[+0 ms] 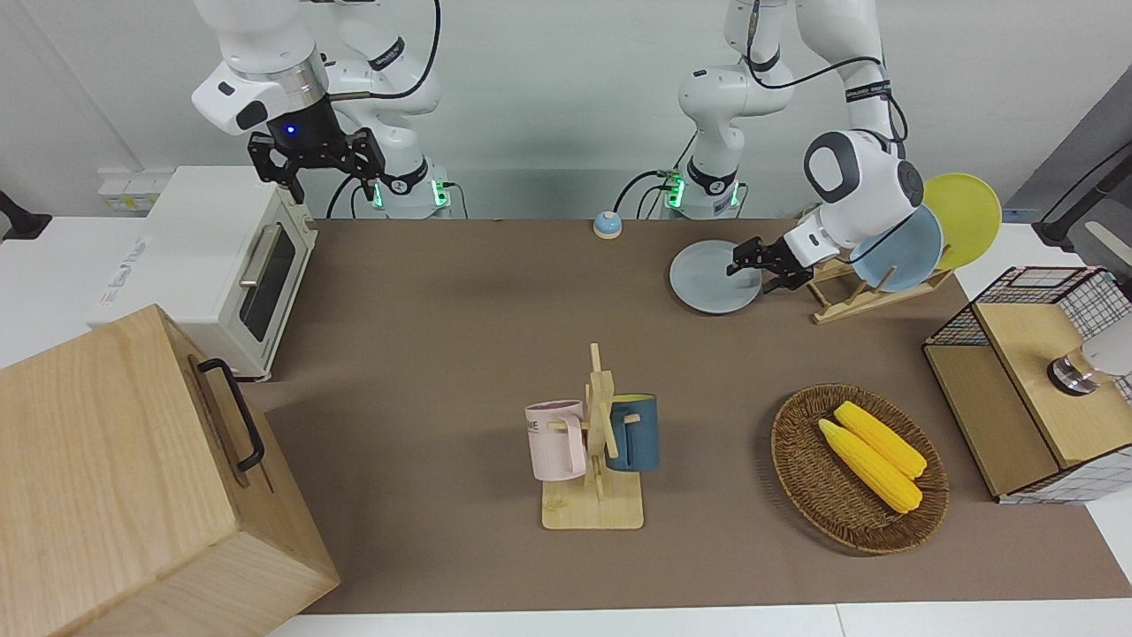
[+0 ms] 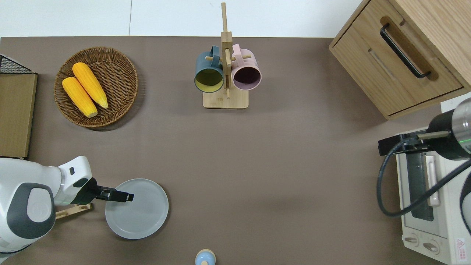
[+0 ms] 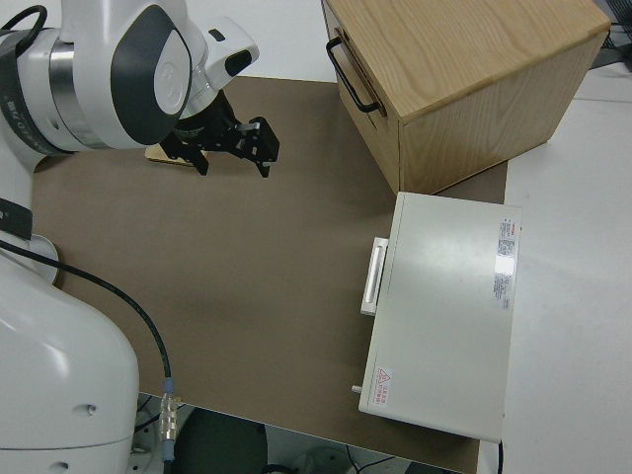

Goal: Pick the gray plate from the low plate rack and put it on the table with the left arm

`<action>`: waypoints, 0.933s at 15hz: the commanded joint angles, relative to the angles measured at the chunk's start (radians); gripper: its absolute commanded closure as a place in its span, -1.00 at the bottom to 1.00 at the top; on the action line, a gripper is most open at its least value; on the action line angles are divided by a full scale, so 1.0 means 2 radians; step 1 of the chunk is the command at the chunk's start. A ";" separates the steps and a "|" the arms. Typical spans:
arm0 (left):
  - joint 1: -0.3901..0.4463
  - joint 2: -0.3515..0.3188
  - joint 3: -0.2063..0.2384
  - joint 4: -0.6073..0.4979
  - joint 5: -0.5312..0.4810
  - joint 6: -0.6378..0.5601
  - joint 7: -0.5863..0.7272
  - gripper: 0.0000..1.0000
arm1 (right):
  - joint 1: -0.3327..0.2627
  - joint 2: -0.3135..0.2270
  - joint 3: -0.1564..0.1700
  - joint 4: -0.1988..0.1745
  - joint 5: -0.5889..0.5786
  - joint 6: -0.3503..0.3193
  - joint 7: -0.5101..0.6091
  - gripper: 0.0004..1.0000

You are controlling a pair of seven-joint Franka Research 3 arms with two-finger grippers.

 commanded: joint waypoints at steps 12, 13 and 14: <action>0.000 -0.010 0.007 0.208 0.131 -0.132 -0.088 -1.00 | -0.004 -0.001 0.003 0.003 0.004 -0.007 0.000 -0.98; 0.000 -0.010 0.005 0.237 0.142 -0.154 -0.102 -1.00 | -0.004 -0.001 0.003 0.003 0.004 -0.007 0.000 -0.98; -0.001 -0.010 0.005 0.255 0.149 -0.170 -0.117 -1.00 | -0.004 -0.001 0.003 0.003 0.004 -0.007 0.000 -0.98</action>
